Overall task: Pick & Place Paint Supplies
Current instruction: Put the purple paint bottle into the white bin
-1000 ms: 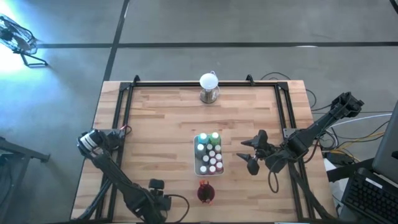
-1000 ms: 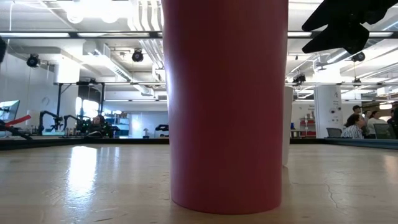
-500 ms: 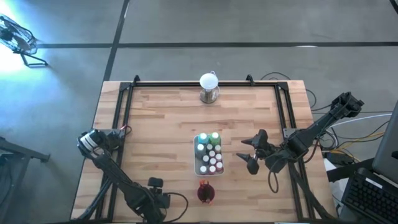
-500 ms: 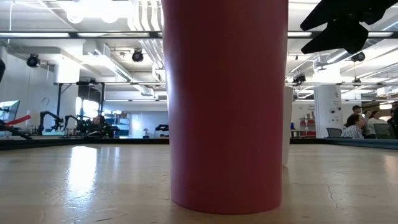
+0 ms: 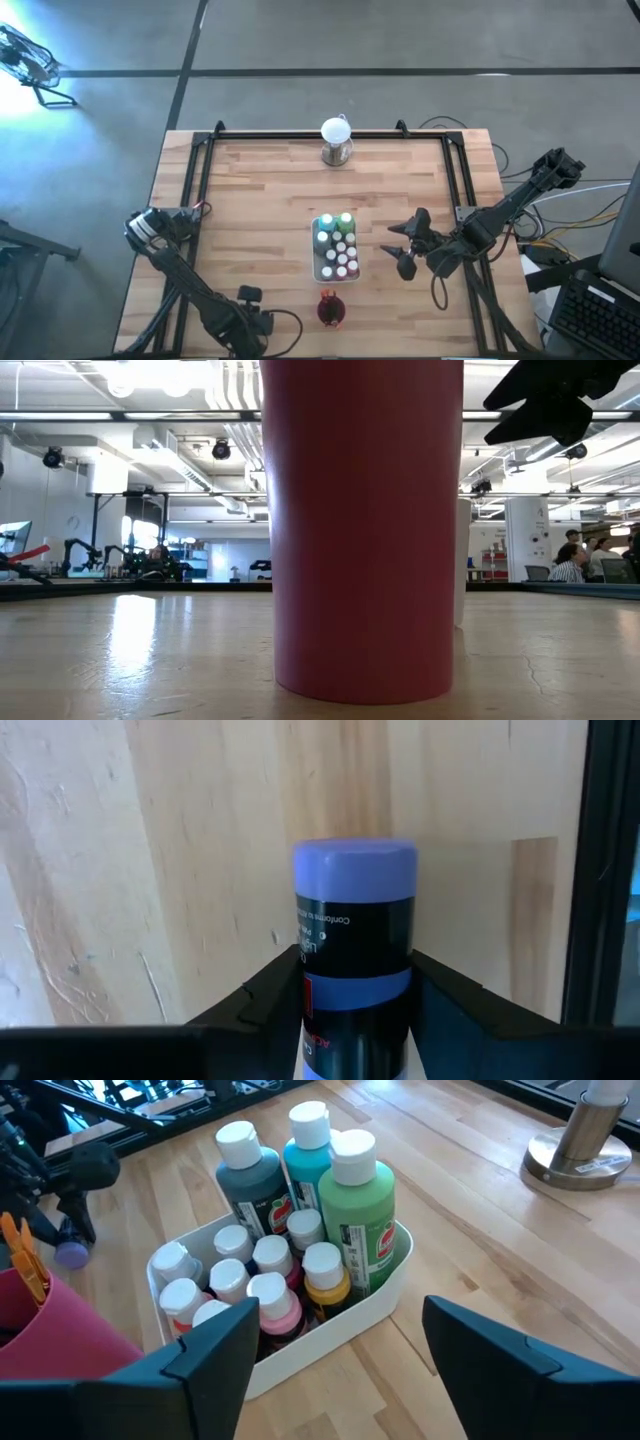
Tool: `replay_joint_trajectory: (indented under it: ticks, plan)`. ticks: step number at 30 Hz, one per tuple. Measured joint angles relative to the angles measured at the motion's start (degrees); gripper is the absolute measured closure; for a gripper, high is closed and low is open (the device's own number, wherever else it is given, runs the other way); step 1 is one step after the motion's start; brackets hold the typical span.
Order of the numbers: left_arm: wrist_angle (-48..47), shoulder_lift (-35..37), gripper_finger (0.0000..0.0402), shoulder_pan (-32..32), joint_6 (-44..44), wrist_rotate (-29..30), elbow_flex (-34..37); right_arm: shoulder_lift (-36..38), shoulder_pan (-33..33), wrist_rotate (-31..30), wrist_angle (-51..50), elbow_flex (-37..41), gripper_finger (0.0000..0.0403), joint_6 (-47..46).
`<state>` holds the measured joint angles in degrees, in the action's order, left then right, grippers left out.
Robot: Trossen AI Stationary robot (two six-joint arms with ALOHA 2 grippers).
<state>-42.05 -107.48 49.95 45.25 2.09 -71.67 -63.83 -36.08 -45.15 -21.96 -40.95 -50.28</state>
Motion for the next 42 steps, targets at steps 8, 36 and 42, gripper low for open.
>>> replay_joint_trajectory:
  ticks: [8,36,42]
  plan:
    - [-1.70,0.00,0.0244,0.00,-0.42,-0.17,-2.29,0.00,0.00,0.02,0.01,0.00,0.0153,-0.02]
    - [-2.76,0.00,0.0244,0.02,-0.72,-0.96,-2.87,0.00,0.00,0.09,-0.02,0.00,0.0123,-0.02]
    - [-2.79,0.00,0.0244,0.02,-0.86,-1.18,-2.87,0.00,-0.02,0.09,-0.04,0.00,0.0113,-0.02]
